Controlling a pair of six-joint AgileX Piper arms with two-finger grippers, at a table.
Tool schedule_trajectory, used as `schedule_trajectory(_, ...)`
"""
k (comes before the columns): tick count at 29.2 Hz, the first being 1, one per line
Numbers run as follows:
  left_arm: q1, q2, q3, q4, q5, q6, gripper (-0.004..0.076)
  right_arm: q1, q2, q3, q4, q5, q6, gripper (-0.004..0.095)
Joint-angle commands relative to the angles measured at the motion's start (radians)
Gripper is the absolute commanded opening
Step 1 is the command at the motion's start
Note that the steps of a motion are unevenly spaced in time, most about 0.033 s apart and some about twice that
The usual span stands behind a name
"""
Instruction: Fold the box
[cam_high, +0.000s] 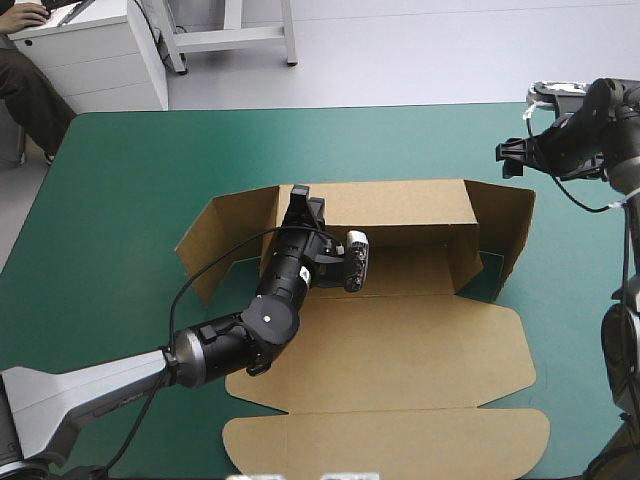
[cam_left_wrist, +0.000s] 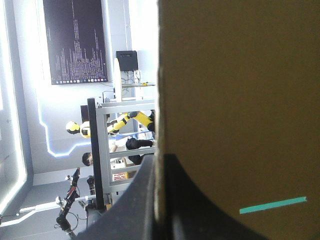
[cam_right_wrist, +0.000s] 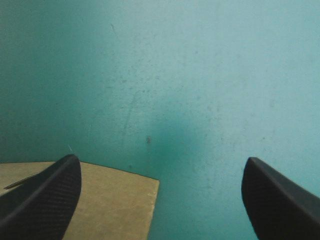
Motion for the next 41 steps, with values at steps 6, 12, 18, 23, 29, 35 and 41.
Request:
schedule_trajectory(6, -0.003, 0.0, -0.026, 0.104, 0.077, -0.01, -0.001, -0.006, -0.045, -0.032, 0.011, 0.022, -0.044, 0.0766)
schedule_trajectory(12, -0.003, 0.0, -0.026, 0.104, 0.116, -0.01, -0.001, -0.006, -0.062, 0.018, 0.013, 0.022, -0.048, 0.0762)
schedule_trajectory(18, -0.003, 0.0, -0.026, 0.104, 0.129, -0.01, -0.001, -0.006, -0.101, 0.12, 0.017, -0.042, -0.066, 0.0762)
schedule_trajectory(23, -0.003, 0.0, -0.026, 0.104, 0.148, -0.01, -0.001, -0.04, -0.138, 0.174, 0.058, -0.055, -0.086, 0.0759)
schedule_trajectory(29, -0.003, 0.0, -0.026, 0.104, 0.148, -0.01, -0.001, -0.074, -0.208, 0.33, 0.205, -0.138, -0.176, 0.0758)
schedule_trajectory(35, -0.003, 0.0, -0.026, 0.104, 0.148, -0.01, -0.001, -0.074, -0.333, 0.579, 0.367, -0.347, -0.375, 0.0754)
schedule_trajectory(41, -0.003, 0.0, -0.026, 0.104, 0.148, -0.01, -0.001, -0.074, -0.429, 0.773, 0.56, -0.387, -0.795, 0.0741)
